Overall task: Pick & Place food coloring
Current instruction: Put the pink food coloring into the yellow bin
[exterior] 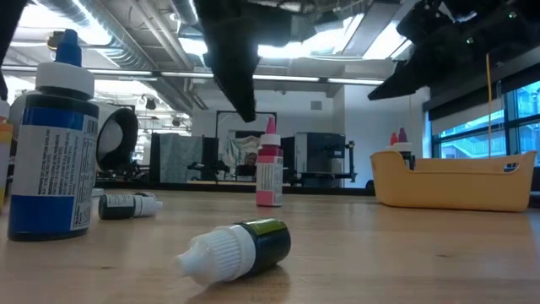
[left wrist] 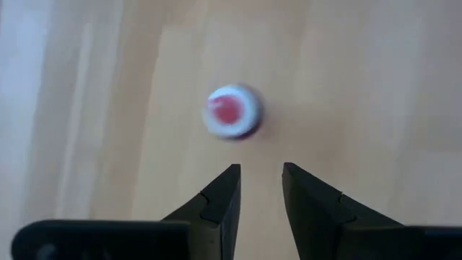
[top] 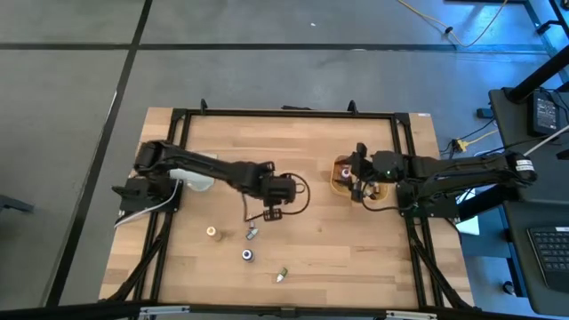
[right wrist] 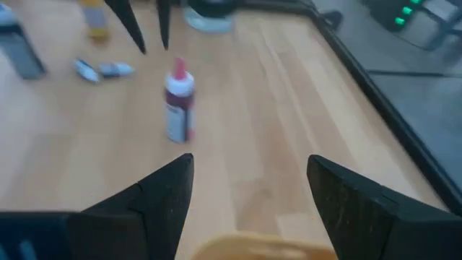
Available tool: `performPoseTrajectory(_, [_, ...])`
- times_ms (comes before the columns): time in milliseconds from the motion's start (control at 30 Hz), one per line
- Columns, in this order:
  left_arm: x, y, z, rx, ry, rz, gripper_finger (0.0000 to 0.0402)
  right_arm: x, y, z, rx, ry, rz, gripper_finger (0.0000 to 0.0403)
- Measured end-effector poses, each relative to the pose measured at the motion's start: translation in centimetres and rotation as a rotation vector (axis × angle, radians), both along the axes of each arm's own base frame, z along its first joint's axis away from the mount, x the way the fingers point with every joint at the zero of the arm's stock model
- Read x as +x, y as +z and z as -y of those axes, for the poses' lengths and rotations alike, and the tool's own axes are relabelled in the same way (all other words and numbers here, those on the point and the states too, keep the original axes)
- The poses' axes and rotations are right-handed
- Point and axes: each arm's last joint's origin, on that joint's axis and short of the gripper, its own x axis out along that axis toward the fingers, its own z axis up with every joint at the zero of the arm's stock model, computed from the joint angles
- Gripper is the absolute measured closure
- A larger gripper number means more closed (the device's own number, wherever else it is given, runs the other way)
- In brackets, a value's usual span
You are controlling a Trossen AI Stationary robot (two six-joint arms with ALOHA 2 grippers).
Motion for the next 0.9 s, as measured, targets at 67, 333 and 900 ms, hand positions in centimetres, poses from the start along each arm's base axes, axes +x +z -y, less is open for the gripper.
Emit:
performPoseTrajectory(67, [-0.7,-0.2,0.5,-0.013,-0.027,0.117,0.0303,0.5,0.0,-0.1,0.017,0.035,0.025,0.013])
performPoseTrajectory(333, [-4.7,0.3,0.6,-0.085,-0.161,0.527,0.0302,3.6,-0.5,-0.4,0.022,0.145,0.15,0.013])
performPoseTrajectory(900, [-13.8,2.5,-1.2,0.174,-0.184,0.899,0.0303,15.6,1.5,-0.1,-0.082,0.29,-0.257,0.013])
